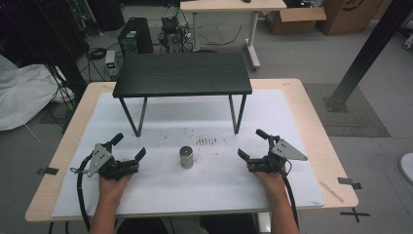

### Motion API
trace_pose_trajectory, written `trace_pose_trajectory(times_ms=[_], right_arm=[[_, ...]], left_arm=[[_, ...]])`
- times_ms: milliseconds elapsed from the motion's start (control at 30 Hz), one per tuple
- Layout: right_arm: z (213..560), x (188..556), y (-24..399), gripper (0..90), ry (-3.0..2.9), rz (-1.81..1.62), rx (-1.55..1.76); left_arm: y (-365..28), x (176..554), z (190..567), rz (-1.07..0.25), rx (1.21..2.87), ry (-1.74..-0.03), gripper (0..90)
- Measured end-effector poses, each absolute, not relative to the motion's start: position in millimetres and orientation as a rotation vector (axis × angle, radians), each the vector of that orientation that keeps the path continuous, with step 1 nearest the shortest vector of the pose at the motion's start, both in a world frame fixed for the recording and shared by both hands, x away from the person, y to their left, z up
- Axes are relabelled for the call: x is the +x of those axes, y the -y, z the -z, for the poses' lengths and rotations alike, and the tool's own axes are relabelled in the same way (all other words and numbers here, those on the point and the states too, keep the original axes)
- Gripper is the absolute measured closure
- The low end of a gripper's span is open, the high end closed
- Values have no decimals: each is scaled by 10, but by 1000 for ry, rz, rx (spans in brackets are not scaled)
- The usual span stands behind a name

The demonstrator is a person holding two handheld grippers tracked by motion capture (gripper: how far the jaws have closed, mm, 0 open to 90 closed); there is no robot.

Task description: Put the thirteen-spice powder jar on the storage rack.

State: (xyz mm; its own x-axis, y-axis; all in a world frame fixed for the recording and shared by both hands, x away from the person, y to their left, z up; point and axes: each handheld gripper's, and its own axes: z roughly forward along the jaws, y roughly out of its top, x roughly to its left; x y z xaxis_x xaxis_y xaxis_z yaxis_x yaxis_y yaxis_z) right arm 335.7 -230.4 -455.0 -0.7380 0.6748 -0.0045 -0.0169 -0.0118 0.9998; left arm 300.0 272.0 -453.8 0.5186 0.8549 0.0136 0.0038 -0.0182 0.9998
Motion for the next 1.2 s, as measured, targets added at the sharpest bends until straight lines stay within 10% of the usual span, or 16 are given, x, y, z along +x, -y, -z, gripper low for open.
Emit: trace_pose_trajectory(times_ms=[1200], right_arm=[[4392,3361,2236,8,-1799,-1837,695]], left_arm=[[-2716,2996,4537,-812,1436,-794,4]])
